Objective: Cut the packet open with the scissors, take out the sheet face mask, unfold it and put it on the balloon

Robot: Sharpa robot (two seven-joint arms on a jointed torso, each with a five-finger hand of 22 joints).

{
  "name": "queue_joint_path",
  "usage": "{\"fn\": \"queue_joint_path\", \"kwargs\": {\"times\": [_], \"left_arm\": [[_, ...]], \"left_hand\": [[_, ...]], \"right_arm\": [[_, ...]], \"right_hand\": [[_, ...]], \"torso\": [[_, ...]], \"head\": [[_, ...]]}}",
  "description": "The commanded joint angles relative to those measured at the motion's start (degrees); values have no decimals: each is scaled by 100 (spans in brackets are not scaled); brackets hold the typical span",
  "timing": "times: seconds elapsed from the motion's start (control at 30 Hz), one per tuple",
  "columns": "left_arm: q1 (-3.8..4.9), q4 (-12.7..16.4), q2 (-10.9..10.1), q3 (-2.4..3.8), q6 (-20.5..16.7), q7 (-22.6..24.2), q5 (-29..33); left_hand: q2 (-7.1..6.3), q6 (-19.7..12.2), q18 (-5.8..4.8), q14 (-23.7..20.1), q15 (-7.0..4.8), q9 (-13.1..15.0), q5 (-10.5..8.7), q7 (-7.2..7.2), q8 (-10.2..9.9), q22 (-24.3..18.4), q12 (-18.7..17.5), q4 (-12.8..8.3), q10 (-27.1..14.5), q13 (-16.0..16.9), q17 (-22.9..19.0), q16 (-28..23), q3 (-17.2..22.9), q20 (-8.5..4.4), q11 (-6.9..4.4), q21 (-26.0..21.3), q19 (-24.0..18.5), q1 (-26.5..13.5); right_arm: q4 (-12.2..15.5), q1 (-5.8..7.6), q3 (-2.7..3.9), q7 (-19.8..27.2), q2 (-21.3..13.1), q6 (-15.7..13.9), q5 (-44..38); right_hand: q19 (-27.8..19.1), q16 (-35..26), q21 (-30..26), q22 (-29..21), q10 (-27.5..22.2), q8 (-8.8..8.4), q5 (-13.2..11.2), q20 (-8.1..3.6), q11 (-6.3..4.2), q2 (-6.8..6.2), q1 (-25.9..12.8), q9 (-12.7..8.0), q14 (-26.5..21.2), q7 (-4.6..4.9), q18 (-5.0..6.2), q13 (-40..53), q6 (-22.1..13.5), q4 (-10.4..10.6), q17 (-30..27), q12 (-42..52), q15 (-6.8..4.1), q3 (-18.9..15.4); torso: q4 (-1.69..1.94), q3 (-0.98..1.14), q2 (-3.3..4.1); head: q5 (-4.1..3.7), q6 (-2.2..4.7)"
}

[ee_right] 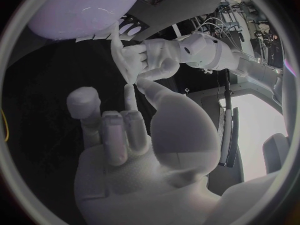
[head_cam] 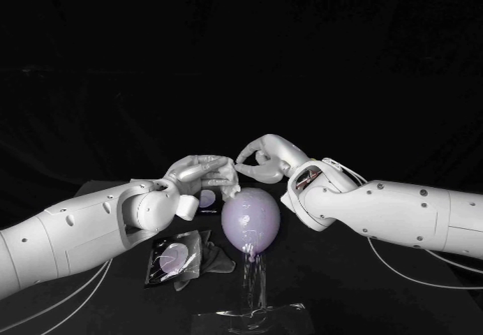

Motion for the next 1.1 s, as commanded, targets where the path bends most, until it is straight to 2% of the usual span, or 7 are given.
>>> {"fn": "queue_joint_path", "kwargs": {"times": [0.03, 0.27, 0.57, 0.73, 1.1], "left_arm": [[5, 27, 6, 9, -24, 12, 22], [5, 43, 6, 9, -23, 3, 15], [5, 38, 16, 9, -24, 3, 12], [5, 42, 14, 9, -21, 0, 4], [5, 70, 16, 9, 19, -13, -44]], "left_hand": [[22, 39, 95, 52, -3, 559, 20, 4, 33, 5, 33, -36, 44, 2, 5, 39, 25, -32, 11, 36, -25, -42], [19, 50, 94, 57, -5, 561, 21, 2, 29, 15, 33, -50, 52, 1, 8, 39, 38, -34, 8, 50, -32, -60], [4, 57, 87, 37, -1, 560, 20, 4, 10, 31, 13, -81, 37, -8, 8, 22, 70, -31, 12, 66, -70, -94], [3, 58, 86, 35, -1, 560, 21, 4, 9, 33, 12, -84, 37, -9, 8, 21, 74, -31, 13, 68, -73, -97], [-6, 71, 86, 34, -3, 560, 20, 3, 0, 46, 5, -116, 40, -12, 10, 15, 93, -34, 11, 85, -87, -107]], "right_arm": [[-41, -12, 5, -294, 55, -182, -333], [-85, -42, 5, -236, 144, -24, -287], [-156, -72, 4, -316, 213, 126, -316], [-184, -77, 4, -361, 246, 115, -335], [-239, -87, 4, -431, 349, 62, -346]], "right_hand": [[22, 19, 21, 14, 485, -32, -52, 13, 30, -12, -75, 7, 615, 39, -81, 1261, 14, 64, 1502, 34, 38, -22], [39, 19, 175, 182, 536, -44, -390, 21, 26, -24, -145, 33, 615, 27, -99, 1351, 52, 217, 1502, 112, 39, -80], [71, 19, 289, 298, 571, -2, -466, 12, -2, -25, -176, 68, 615, -11, -114, 1408, 154, 311, 1502, 164, 20, -115], [64, 19, 316, 337, 564, 23, -601, -3, -28, -69, -225, 93, 615, -39, -114, 1397, 214, 401, 1502, 152, -1, -178], [51, 19, 314, 346, 554, 30, -660, -11, -36, -63, -240, 104, 615, -49, -112, 1381, 232, 457, 1502, 136, -9, -198]], "torso": [[-1, 5, -3], [-6, 5, 1], [-4, 4, -9], [-6, 6, -3], [-4, 4, -5]], "head": [[-2, -3], [2, -12], [-4, -16], [-5, -8], [-10, -16]]}}
